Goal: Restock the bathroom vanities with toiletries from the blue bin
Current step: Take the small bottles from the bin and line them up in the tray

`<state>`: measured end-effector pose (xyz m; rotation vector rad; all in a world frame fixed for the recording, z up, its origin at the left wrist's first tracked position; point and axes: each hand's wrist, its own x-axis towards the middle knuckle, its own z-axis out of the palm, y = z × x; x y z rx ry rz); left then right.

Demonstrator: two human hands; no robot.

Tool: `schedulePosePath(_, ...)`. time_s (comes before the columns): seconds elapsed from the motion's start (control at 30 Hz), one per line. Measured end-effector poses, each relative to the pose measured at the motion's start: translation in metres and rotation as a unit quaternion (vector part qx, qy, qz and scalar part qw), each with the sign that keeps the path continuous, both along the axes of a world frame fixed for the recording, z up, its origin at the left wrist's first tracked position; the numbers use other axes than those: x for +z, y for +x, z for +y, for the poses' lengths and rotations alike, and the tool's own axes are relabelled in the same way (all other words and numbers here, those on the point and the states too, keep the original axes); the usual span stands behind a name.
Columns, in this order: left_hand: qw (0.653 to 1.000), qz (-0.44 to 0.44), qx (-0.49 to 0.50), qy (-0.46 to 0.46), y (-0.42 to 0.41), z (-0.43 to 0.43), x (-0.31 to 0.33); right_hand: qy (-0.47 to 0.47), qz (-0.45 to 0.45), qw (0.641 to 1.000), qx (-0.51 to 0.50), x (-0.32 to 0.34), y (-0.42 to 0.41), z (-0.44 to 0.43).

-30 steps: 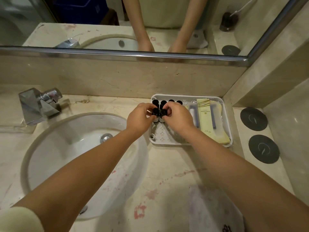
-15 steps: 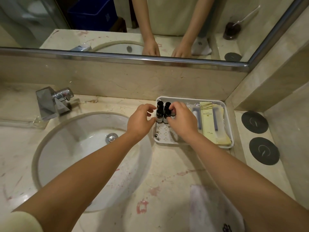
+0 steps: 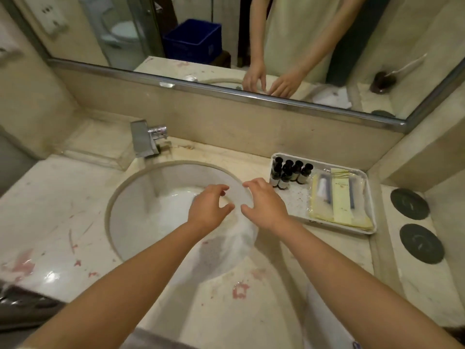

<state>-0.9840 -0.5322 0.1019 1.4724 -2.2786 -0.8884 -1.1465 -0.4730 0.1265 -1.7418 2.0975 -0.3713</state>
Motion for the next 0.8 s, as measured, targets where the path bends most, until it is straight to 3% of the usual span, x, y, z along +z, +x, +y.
schedulePosePath(0.27, 0.992, -0.099, 0.070, -0.024, 0.119, 0.028, 0.017, 0.028, 0.026, 0.993, 0.114, 0.016, 0.103, -0.001)
schedulePosePath(0.8, 0.955, -0.155, 0.254, -0.002, 0.365, 0.152, 0.047, -0.002, 0.050, 0.943, 0.330, 0.042, 0.350, 0.048)
